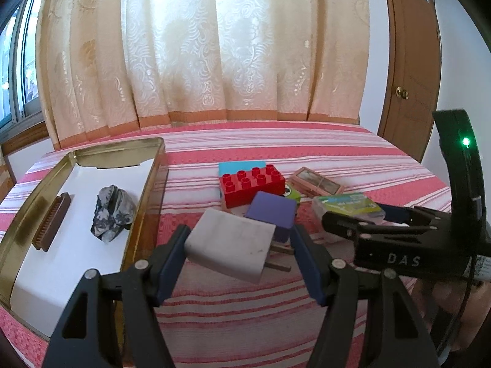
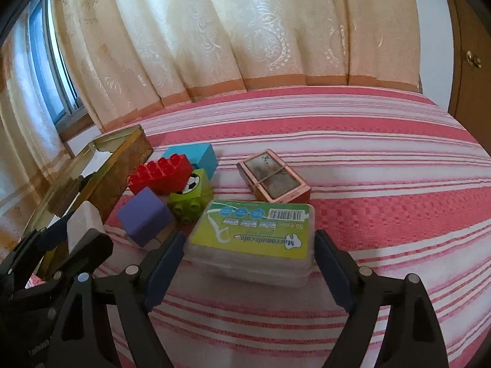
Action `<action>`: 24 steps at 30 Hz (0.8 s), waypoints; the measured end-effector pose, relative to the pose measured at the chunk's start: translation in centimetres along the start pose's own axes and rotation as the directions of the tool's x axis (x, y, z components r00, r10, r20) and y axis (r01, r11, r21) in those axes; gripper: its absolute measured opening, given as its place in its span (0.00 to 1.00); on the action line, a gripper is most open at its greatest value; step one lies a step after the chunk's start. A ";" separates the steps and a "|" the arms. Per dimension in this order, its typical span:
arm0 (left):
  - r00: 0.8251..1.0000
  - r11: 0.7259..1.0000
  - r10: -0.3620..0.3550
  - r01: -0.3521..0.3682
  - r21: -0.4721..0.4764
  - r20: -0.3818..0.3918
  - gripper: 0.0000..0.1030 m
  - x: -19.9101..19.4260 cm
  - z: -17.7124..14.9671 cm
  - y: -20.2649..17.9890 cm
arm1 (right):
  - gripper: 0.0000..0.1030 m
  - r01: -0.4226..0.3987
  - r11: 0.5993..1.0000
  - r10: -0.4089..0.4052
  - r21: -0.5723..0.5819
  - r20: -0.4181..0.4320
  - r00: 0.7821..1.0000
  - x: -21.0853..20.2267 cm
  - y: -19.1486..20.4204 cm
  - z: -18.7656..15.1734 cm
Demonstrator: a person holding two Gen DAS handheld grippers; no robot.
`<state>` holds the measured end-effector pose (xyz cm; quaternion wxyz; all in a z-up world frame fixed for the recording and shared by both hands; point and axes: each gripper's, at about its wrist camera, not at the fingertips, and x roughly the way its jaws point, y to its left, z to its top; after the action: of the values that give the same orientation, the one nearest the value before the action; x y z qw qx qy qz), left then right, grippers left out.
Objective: Organize rigid objects
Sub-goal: 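Grasp the clear green-labelled plastic box with the right gripper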
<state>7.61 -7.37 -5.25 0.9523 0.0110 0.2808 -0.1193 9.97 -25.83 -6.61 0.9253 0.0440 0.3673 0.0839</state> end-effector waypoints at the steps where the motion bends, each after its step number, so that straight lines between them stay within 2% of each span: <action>1: 1.000 1.000 0.000 0.000 -0.001 0.001 0.65 0.0 0.0 0.0 | 0.83 -0.004 1.000 0.004 0.001 -0.005 1.000 0.1 -0.1 -0.1; 6: 1.000 1.000 0.005 -0.005 -0.007 0.011 0.65 -0.2 -0.1 0.0 | 0.83 0.018 0.998 -0.016 -0.057 0.033 0.999 -0.7 0.9 -0.6; 9: 0.999 1.000 0.012 -0.012 -0.013 0.032 0.65 -0.6 -0.2 0.1 | 0.83 -0.028 0.998 0.033 -0.060 0.088 0.996 -1.7 0.7 -0.8; 11: 0.999 1.000 0.017 -0.017 -0.010 0.050 0.65 -0.8 -0.2 0.0 | 0.83 -0.024 0.997 0.033 -0.067 0.126 0.991 -2.4 0.8 -1.1; 19: 0.994 0.999 0.034 -0.033 -0.013 0.101 0.65 -1.7 -0.4 0.1 | 0.83 -0.003 0.995 0.028 -0.102 0.249 0.968 -4.2 1.3 -1.8; 24: 0.985 0.997 0.065 -0.057 -0.056 0.159 0.65 -2.6 -0.6 0.7 | 0.83 0.011 0.995 0.020 -0.096 0.316 0.949 -5.3 1.3 -2.2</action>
<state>5.31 -6.04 -4.39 0.9749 -0.0142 0.2058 -0.0836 4.52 -25.55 -4.43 0.9730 0.0133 0.2096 0.0955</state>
